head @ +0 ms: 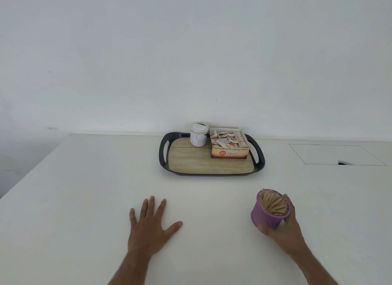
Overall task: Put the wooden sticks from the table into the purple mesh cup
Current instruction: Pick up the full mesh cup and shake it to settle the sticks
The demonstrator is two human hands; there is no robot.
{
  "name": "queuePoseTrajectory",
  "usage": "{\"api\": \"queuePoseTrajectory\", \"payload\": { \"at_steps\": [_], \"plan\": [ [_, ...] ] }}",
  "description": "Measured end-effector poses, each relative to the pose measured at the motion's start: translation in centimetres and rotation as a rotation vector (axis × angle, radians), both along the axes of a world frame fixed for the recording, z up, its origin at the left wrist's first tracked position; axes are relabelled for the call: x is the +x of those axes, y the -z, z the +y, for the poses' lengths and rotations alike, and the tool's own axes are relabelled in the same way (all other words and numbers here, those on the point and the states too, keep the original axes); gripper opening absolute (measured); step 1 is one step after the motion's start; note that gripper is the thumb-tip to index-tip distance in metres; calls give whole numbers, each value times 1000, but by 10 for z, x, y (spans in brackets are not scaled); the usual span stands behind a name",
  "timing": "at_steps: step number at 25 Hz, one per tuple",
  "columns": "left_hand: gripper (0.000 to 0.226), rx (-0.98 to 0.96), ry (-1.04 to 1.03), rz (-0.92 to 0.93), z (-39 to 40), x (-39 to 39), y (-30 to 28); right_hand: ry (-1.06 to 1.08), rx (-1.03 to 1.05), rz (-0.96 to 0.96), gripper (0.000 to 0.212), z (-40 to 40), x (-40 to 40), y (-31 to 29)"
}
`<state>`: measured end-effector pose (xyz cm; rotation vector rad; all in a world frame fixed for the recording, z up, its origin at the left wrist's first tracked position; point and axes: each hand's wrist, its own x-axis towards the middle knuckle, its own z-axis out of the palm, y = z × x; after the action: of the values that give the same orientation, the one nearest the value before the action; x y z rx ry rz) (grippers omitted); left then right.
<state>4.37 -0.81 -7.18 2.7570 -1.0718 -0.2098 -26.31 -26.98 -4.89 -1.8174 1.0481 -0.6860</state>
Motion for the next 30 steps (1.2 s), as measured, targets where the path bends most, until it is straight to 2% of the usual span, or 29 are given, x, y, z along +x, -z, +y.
{"api": "queuePoseTrajectory", "payload": {
  "at_steps": [4, 7, 9, 11, 14, 18, 20, 23, 27, 30],
  "plan": [
    [107, -11, 3, 3, 1, 0, 0, 81, -16, -31, 92, -2, 6, -2],
    [107, -10, 1, 1, 0, 0, 0, 267, -48, -109, 74, 6, 14, -12],
    [108, -12, 0, 3, 1, 0, 1, 350, -122, -166, 76, 11, 16, -19],
    [108, -8, -1, 1, 1, 0, 1, 292, -218, -135, 79, 14, 18, -22],
    [108, -4, 1, -3, 0, 0, 1, 407, -186, -196, 87, 14, 17, -25],
    [108, -8, -2, -4, 0, 0, 1, 373, -239, -113, 87, 13, 17, -22],
    [108, -3, 1, 0, 0, 0, 1, 442, -224, -176, 91, 13, 17, -27],
    [108, -10, -4, 5, 1, 0, 1, 332, -322, -108, 85, 16, 19, -28],
    [107, -3, 1, 6, 0, -1, 1, 389, -306, -147, 94, 13, 20, -28],
    [106, -9, -2, 4, 0, 0, -1, 275, -448, -60, 90, 12, 21, -26]
  ]
}}
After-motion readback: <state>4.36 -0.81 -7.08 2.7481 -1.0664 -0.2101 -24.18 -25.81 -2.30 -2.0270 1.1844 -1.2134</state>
